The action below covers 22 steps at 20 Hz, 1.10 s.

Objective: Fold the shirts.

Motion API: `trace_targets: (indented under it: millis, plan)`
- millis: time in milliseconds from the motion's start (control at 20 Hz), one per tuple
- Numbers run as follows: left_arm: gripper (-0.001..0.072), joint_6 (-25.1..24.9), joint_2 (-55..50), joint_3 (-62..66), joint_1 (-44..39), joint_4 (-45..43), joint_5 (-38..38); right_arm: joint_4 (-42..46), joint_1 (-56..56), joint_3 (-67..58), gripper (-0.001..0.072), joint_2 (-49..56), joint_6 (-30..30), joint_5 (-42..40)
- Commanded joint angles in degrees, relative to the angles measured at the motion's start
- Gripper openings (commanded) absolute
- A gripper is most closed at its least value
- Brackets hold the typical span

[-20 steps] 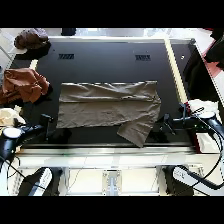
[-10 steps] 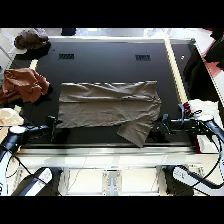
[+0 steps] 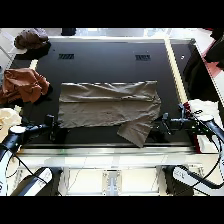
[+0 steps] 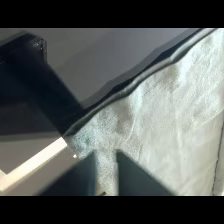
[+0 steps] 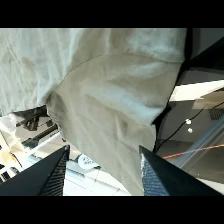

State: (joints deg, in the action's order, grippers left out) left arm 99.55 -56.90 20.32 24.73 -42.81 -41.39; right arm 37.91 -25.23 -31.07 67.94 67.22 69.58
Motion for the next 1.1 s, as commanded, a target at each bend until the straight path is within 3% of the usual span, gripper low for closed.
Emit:
trace_targets:
  millis: [0, 150, 250, 300, 400, 450, 500, 550, 900, 1000, 1050]
  plan:
    - [0.0008, -2.56, 0.02, 0.00, 0.02, 0.11, 0.46, -0.57, -0.02, -0.02, 0.0502, -0.11, -0.81, -0.15]
    - [0.0034, -2.91, 0.24, 0.13, 0.11, -0.22, -1.73, 1.73, -0.83, -0.07, 0.0503, -1.86, -0.74, -0.11]
    - [0.0433, -3.67, 1.88, 0.87, 1.38, -0.61, -3.98, 2.62, -1.20, -0.07, 0.0503, -3.89, -0.76, -0.02]
    - [0.0545, -3.67, 3.65, 1.20, 3.08, -0.66, -5.18, 3.34, -1.20, -0.07, 0.0503, -4.83, -0.79, -0.17]
    - [0.0546, -3.43, 7.50, 1.18, 7.43, -3.58, -6.95, 4.24, -1.20, -0.07, 0.0503, -5.99, -0.87, -0.17]
    - [0.0496, -0.81, 8.31, 1.16, 9.86, -7.93, -9.66, 4.20, -1.20, -0.07, 0.0503, -6.19, -0.87, -0.22]
    - [0.0496, 0.50, 8.04, 1.01, 11.65, -11.15, -11.98, 4.15, -1.20, -0.07, 0.0503, -6.21, -0.87, -0.28]
    - [0.0495, -0.90, 7.17, 0.66, 12.76, -11.80, -13.03, 4.13, -1.20, -0.07, 0.0503, -6.23, -0.85, -0.31]
    - [0.0492, -22.75, -6.88, 0.59, 13.11, 11.10, -13.73, 3.58, -1.16, -0.07, 0.0503, -6.23, -0.68, 1.11]
    - [0.0410, -26.93, -9.29, 0.61, 13.11, 15.56, -13.33, 3.02, -1.16, -0.07, 0.0503, -6.23, -0.68, 1.31]
    - [0.0408, -28.20, -10.12, 0.63, 13.11, 16.22, -12.79, 2.32, -1.16, -0.07, 0.0503, -6.23, -0.68, 1.31]
